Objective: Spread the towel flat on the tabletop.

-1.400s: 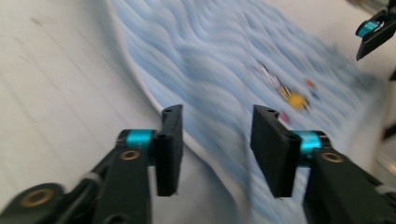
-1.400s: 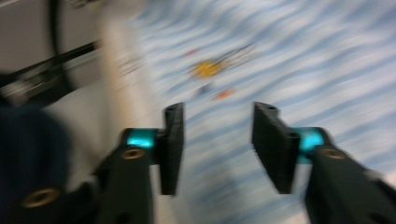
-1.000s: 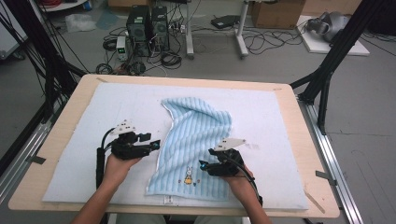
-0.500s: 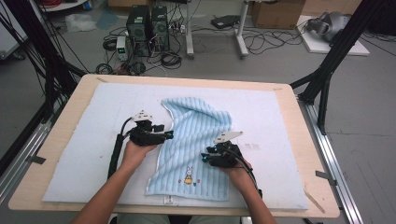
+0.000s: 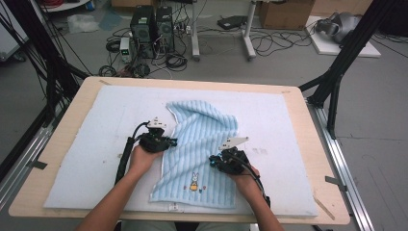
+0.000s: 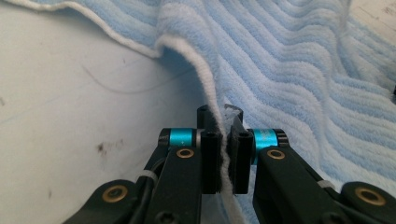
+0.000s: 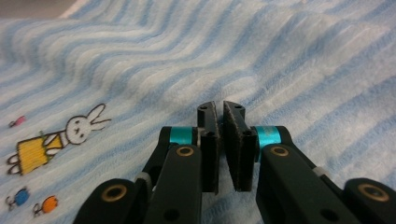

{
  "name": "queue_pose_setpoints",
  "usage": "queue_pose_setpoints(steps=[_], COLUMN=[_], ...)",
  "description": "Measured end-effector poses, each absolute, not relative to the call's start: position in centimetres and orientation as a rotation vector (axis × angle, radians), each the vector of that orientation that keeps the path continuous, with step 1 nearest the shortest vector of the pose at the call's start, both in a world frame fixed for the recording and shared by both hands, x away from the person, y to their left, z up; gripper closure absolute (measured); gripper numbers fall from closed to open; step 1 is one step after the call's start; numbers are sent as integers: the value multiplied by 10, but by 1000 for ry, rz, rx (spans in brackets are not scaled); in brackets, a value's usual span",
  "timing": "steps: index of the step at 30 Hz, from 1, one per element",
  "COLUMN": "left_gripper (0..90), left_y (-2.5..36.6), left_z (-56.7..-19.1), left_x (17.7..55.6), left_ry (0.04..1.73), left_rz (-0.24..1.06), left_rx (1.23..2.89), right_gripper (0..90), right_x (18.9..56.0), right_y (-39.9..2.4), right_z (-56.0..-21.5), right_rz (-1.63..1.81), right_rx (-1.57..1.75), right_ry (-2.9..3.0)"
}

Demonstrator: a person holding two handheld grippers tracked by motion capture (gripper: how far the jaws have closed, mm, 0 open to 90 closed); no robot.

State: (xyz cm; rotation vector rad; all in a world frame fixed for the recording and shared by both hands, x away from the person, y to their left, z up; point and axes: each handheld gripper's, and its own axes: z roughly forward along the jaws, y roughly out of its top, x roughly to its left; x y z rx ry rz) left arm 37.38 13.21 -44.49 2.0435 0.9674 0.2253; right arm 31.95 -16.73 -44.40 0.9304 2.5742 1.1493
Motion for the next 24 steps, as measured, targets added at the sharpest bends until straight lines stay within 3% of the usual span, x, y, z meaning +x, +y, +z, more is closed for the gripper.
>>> queue_pose_setpoints(steps=[20,24], left_gripper=[844,674], left_y=[184,189], left_z=[-445,-443], left_x=[312,315], left_ry=[929,953], left_rz=[142,143], left_rx=[2073,2015], right_gripper=[840,697], right_x=[277,281], right_y=[-148,-150], right_z=[-444,-441], right_rz=[1268,1363], right_rx=[782,800], right_ry=[2857,2802])
